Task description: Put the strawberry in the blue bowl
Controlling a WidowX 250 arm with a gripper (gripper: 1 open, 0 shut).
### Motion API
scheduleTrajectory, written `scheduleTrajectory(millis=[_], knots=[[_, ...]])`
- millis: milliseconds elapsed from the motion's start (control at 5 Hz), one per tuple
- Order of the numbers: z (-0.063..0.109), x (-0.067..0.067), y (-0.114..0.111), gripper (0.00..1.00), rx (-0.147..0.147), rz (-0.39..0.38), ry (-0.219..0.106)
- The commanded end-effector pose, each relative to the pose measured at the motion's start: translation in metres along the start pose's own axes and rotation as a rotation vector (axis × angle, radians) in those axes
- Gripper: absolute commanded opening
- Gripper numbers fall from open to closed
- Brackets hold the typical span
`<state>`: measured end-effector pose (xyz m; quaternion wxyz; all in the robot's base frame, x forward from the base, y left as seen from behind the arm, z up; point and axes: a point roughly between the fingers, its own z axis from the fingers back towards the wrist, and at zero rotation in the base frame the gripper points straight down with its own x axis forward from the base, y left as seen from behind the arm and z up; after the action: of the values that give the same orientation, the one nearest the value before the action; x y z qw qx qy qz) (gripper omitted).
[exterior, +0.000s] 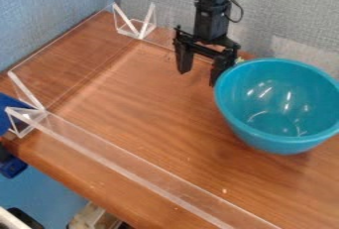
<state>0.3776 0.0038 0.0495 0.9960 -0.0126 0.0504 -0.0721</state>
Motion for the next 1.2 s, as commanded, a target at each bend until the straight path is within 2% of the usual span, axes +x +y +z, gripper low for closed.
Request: scheduleTrajectory(millis=[0,200,400,800,1000], knots=[[0.011,0.012,-0.001,1.00,0.004,-0.002,-0.053],[0.003,0.015,-0.004,1.00,0.002,-0.007,-0.044],[-0.004,0.019,-0.008,0.00,0.003,-0.015,-0.040],[-0.005,0.021,-0.011,0.00,0.003,-0.035,-0.044],[0.002,0.029,-0.009,0.00,0.007,-0.038,-0.059]])
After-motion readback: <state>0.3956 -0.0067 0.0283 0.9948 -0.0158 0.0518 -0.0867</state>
